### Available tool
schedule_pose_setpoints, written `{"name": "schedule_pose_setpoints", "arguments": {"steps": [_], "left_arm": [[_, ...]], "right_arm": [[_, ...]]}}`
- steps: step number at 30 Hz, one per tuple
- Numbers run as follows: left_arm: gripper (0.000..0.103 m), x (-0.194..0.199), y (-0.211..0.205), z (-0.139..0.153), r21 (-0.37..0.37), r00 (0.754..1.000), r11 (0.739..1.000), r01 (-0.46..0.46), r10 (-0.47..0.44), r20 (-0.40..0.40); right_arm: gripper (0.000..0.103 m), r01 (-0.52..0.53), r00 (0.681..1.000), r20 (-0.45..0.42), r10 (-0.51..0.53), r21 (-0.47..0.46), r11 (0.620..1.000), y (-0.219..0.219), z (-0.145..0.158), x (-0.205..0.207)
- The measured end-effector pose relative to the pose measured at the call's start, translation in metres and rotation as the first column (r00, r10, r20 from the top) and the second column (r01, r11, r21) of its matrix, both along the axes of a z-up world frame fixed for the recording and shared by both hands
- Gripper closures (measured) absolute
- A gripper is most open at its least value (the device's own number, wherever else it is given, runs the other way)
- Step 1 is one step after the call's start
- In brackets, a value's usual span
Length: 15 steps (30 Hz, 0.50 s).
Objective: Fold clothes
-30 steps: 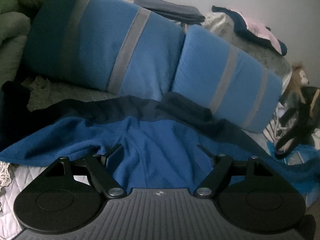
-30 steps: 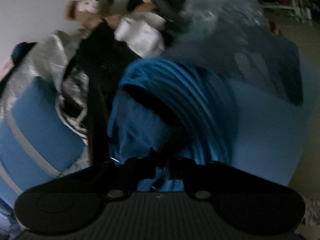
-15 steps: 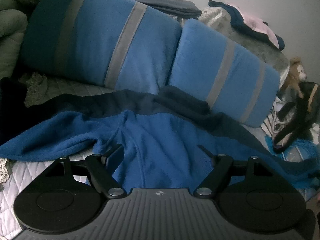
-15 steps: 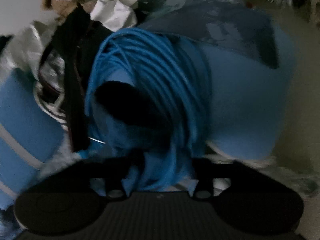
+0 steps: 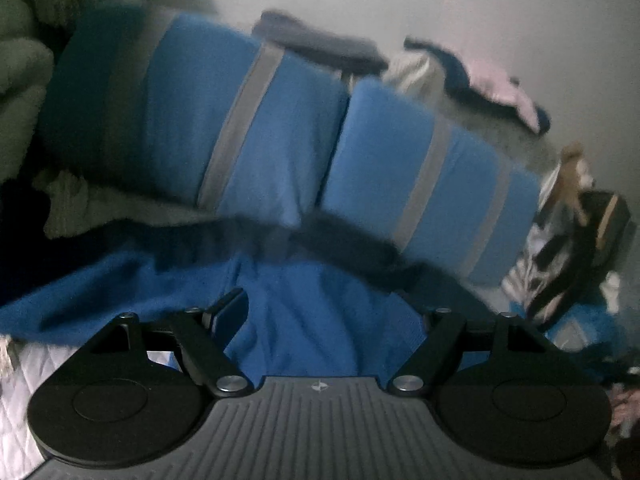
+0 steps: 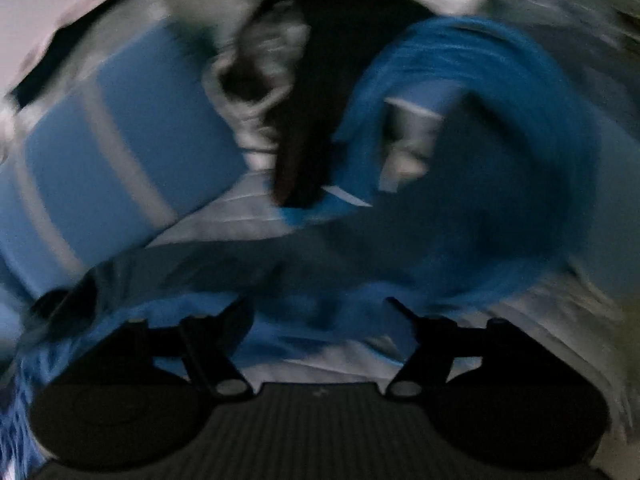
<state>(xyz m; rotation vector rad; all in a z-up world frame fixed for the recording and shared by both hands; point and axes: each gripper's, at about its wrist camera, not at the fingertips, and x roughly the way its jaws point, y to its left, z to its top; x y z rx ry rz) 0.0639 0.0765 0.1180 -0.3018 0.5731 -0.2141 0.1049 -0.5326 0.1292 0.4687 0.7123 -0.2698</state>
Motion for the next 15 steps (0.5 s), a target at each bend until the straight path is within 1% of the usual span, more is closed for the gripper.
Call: {"name": "schedule_pose_setpoints", "arguments": {"steps": [1,3,4,5,7,8,9,11,12,13,14,15], "left_arm": [[0.026,-0.001,0.003,0.007,0.001,1.0,1.0,-0.007,0.007,0.019],[0.026,-0.001,0.007,0.018,0.007,0.999,1.0,-0.02,0.02,0.049],[0.026,-0.001,0.008,0.022,0.01,0.998,1.0,-0.029,0.028,0.058],[0.026,-0.001,0.01,0.026,0.013,0.997,0.999,-0.04,0.039,0.063],[0.026,-0.002,0.013,0.028,0.015,0.997,0.999,-0.052,0.051,0.066],[0.026,-0.003,0.015,0.028,0.016,0.996,0.998,-0.057,0.056,0.066],[0.026,-0.002,0.016,0.026,0.02,0.996,0.998,-0.062,0.061,0.06],[0.026,-0.002,0.02,0.022,0.03,0.996,0.997,-0.072,0.071,0.047],[0.026,-0.001,0.022,0.02,0.034,0.996,0.996,-0.078,0.077,0.039],[0.026,0.001,0.024,0.017,0.038,0.996,0.996,-0.084,0.083,0.03],[0.026,0.002,0.026,0.015,0.043,0.996,0.995,-0.09,0.089,0.021],[0.026,0.004,0.03,0.013,0.043,0.995,0.994,-0.097,0.097,0.015]], "right_arm": [[0.036,-0.049,0.999,0.001,0.049,-0.013,0.999,0.009,0.0,0.012],[0.04,-0.14,0.99,-0.008,0.14,-0.029,0.99,0.025,-0.003,0.04],[0.044,-0.187,0.982,-0.02,0.187,-0.049,0.981,0.034,-0.006,0.056],[0.045,-0.222,0.975,-0.039,0.219,-0.097,0.97,0.044,-0.01,0.071],[0.045,-0.286,0.958,-0.093,0.272,-0.206,0.936,0.064,-0.021,0.098],[0.045,-0.326,0.945,-0.119,0.305,-0.243,0.914,0.071,-0.027,0.109],[0.045,-0.368,0.929,-0.136,0.344,-0.268,0.89,0.079,-0.033,0.119],[0.047,-0.414,0.91,-0.165,0.38,-0.309,0.856,0.091,-0.045,0.135],[0.056,-0.417,0.908,-0.176,0.38,-0.312,0.854,0.094,-0.05,0.143],[0.073,-0.418,0.908,-0.186,0.377,-0.313,0.853,0.096,-0.056,0.151],[0.082,-0.411,0.91,-0.197,0.365,-0.302,0.86,0.096,-0.061,0.158],[0.093,-0.402,0.912,-0.208,0.353,-0.289,0.869,0.095,-0.067,0.163]]}}
